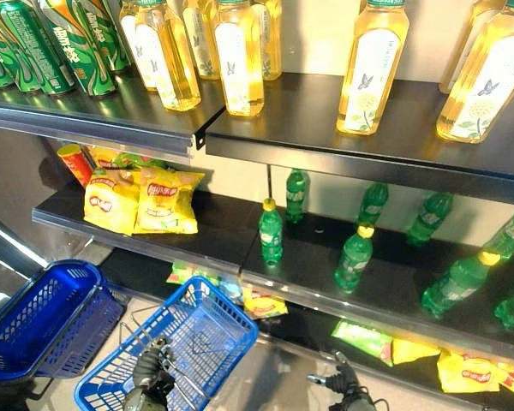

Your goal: Pick up the snacks into the basket

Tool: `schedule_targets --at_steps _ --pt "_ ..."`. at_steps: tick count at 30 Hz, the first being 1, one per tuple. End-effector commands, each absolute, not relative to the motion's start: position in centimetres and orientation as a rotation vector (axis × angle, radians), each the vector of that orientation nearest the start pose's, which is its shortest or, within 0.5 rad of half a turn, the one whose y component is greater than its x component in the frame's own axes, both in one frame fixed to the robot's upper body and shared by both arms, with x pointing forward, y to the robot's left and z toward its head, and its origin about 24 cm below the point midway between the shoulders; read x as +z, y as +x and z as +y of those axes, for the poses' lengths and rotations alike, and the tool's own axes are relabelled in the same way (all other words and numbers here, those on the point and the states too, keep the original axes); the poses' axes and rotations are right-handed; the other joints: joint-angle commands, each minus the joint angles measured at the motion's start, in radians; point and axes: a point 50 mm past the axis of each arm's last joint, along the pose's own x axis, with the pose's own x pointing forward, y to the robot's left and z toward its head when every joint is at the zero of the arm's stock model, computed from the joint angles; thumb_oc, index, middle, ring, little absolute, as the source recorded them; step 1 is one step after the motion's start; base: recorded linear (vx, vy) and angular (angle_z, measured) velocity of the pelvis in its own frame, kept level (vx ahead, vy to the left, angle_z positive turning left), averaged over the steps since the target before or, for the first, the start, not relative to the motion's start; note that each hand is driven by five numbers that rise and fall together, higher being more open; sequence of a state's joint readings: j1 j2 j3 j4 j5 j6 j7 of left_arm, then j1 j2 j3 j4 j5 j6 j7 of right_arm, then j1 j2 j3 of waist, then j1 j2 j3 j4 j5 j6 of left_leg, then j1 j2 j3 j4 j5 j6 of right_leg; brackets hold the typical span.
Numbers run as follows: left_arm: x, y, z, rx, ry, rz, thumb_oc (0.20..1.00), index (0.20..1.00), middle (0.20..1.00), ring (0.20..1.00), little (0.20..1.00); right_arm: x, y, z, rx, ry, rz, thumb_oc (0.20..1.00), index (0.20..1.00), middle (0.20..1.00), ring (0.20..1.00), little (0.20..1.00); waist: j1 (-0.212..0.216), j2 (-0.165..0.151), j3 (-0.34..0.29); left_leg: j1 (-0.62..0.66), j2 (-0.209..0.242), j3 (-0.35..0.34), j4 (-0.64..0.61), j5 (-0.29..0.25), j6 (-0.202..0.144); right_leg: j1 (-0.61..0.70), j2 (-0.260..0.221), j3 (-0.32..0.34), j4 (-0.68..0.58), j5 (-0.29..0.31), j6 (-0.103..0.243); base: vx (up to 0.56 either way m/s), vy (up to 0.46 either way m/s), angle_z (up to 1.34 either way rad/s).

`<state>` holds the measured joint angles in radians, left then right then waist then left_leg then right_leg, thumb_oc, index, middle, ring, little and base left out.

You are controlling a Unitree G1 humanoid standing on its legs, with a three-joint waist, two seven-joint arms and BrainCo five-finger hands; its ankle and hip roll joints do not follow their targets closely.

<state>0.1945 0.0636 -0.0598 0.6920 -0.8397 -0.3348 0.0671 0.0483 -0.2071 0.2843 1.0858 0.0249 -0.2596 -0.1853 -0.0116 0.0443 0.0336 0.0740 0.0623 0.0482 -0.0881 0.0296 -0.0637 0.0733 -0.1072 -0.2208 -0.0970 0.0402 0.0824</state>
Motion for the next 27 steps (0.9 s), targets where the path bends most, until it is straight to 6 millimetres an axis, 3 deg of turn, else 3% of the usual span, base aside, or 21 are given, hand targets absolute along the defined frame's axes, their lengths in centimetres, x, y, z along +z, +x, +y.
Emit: schedule_targets --at_steps 1,9,14,27 --pt "-8.0 18.6 20.8 0.438 -0.534 0.279 0.200 0.200 0.200 0.200 0.200 -14.5 12.9 -19.9 -0.026 -0.353 0.831 1.000 1.000 1.000 1.000 1.000 0.010 -0.064 -0.007 -0.031 -0.072 -0.015 0.001 -0.034 0.040 -0.016 -0.027 0.000 0.010 0.029 0.048 0.00 0.000 0.00" --pt "-7.8 18.7 21.1 0.452 -0.533 0.261 0.200 0.200 0.200 0.200 0.200 -14.6 12.3 -20.3 -0.032 -0.363 0.836 1.000 1.000 1.000 1.000 1.000 -0.001 -0.069 -0.008 -0.023 -0.065 0.002 0.001 -0.040 0.038 -0.018 -0.024 0.017 0.010 0.028 0.047 0.00 -0.003 -0.04" --pt "-7.6 18.8 21.3 0.462 -0.536 0.243 0.200 0.200 0.200 0.200 0.200 -13.4 13.6 -19.4 0.087 -0.417 0.719 1.000 1.000 1.000 1.000 1.000 -0.012 -0.074 -0.002 -0.019 -0.061 0.014 0.001 -0.043 0.037 -0.020 -0.021 0.029 0.010 0.027 0.047 0.00 -0.001 -0.01" --pt "-7.6 18.4 21.6 0.461 -0.551 0.228 0.200 0.200 0.200 0.200 0.200 -11.4 14.0 -19.5 0.206 -0.386 0.582 1.000 1.000 1.000 1.000 1.000 -0.028 -0.080 0.005 -0.016 -0.059 0.033 0.001 -0.048 0.037 -0.027 -0.018 0.046 0.010 0.029 0.050 0.00 -0.001 -0.06"
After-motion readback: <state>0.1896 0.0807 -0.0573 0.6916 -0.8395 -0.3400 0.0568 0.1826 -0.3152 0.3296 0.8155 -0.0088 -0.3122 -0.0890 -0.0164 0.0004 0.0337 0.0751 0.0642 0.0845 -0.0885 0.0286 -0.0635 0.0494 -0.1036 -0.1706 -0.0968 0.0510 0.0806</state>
